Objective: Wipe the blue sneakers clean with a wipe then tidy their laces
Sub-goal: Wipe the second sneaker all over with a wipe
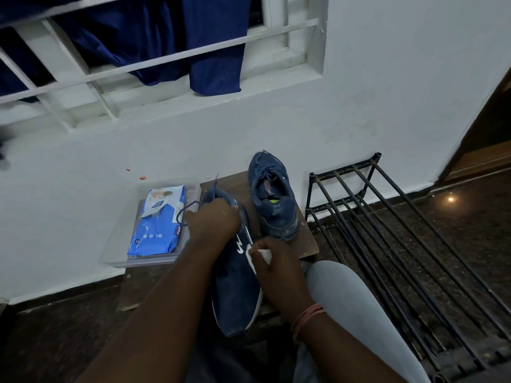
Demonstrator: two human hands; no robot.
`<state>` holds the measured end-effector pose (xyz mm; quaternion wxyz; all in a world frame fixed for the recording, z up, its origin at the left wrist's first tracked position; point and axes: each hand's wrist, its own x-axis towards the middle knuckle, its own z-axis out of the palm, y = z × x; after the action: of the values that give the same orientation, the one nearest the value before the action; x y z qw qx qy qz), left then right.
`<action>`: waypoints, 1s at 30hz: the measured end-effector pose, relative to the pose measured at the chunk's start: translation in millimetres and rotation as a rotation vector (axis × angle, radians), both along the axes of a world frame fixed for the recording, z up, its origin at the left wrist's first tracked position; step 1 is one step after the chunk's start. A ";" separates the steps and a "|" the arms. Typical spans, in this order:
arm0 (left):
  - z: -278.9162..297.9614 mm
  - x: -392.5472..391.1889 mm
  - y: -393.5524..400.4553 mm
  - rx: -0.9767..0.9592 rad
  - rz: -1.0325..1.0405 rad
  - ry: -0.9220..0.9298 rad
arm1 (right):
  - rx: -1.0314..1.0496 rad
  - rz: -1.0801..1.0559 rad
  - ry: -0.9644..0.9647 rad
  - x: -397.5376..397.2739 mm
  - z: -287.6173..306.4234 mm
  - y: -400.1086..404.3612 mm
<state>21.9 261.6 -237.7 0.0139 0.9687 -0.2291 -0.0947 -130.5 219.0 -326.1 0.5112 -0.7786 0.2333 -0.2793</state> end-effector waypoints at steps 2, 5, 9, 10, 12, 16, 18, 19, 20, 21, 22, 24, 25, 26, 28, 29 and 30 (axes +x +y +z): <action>9.5 2.0 4.3 -0.059 0.027 0.071 | 0.058 -0.049 -0.008 -1.3 1.1 -4.3; 16.2 -1.8 20.3 -0.135 0.044 0.122 | 0.117 -0.058 -0.055 -3.1 9.7 -4.6; 7.2 -0.8 45.7 -0.429 0.083 0.184 | -0.011 0.011 -0.138 -6.0 26.7 4.3; 3.3 -1.8 51.1 -0.480 0.090 0.198 | -0.069 0.043 -0.142 -6.3 28.8 6.2; -3.7 -6.9 60.1 -0.565 0.098 0.194 | -0.176 0.128 -0.113 -7.2 28.8 9.2; -16.2 -14.6 70.2 -0.692 0.125 0.171 | -0.294 0.215 -0.003 -9.6 31.6 12.7; -17.3 -17.5 71.9 -0.711 0.134 0.170 | -0.363 0.214 0.032 -7.5 35.2 13.4; -17.2 -18.9 72.1 -0.710 0.137 0.164 | -0.381 0.212 0.049 -4.3 38.1 12.6; -16.9 -19.9 72.7 -0.703 0.151 0.159 | -0.383 0.209 0.061 0.6 41.2 11.3; -16.5 -21.1 72.5 -0.697 0.165 0.161 | -0.379 0.200 0.071 7.3 44.2 9.0; -16.4 -21.8 72.2 -0.700 0.173 0.165 | -0.372 0.189 0.083 16.2 47.5 5.8; -18.2 -21.0 75.5 -0.738 0.174 0.188 | -0.351 0.181 0.112 35.8 54.8 0.1; -19.5 -20.1 78.1 -0.781 0.176 0.206 | -0.354 0.207 0.121 42.7 58.7 -2.0; -20.9 -18.7 81.2 -0.830 0.178 0.233 | -0.381 0.248 0.127 46.0 61.7 -2.5; -24.4 -16.6 87.4 -0.902 0.196 0.252 | -0.462 0.324 0.135 40.5 64.4 0.5; -25.8 -17.9 89.9 -0.937 0.213 0.253 | -0.488 0.341 0.135 32.3 64.8 3.1; -26.9 -20.1 91.0 -0.978 0.243 0.253 | -0.508 0.351 0.140 22.6 63.7 6.2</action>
<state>1.8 352.6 -264.6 0.5032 0.8496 -0.1291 -0.0906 -107.9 225.3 -262.4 0.3233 -0.9272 0.0526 -0.1817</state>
